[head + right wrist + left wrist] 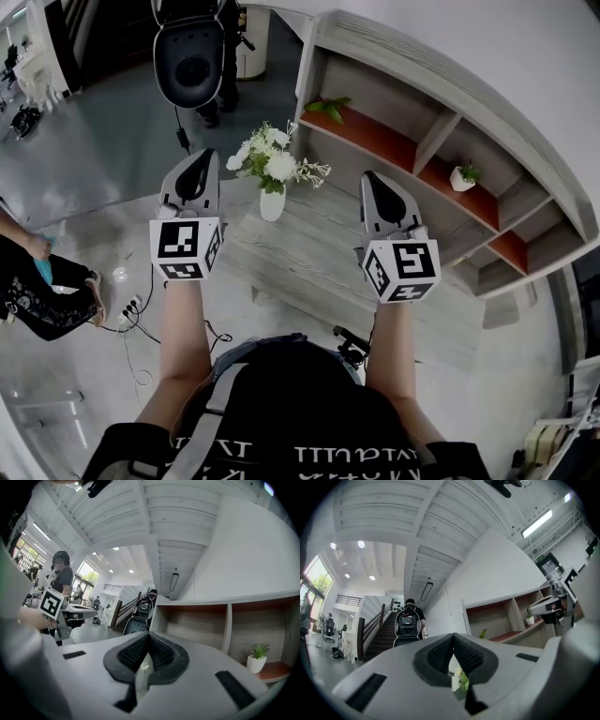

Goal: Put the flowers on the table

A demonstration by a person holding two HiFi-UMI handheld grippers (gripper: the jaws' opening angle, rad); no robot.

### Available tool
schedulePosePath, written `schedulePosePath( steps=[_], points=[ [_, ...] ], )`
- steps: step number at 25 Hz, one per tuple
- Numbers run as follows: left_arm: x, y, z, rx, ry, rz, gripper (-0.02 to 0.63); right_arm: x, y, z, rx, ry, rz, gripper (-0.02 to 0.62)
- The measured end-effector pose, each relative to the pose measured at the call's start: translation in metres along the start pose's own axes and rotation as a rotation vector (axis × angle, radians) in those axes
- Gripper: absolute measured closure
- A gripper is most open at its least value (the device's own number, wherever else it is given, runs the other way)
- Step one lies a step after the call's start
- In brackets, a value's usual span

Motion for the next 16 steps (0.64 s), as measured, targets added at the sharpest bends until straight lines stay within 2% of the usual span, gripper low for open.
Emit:
schedulePosePath(
  steps=[16],
  points=[
    [0.007, 0.001, 0.012, -0.027, -0.034, 0.018, 0.593, 0.000, 0.010, 0.000, -0.024, 0.017, 0.006, 0.581]
  ],
)
Point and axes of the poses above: the fingertips, and each gripper's own axes: y backward along the fingers, z to its right, x out of its top, the point moved 1 cm from there along y, backward along the fingers, and after that the axes turned 2 degrees about -x, right-handed, at the moved point
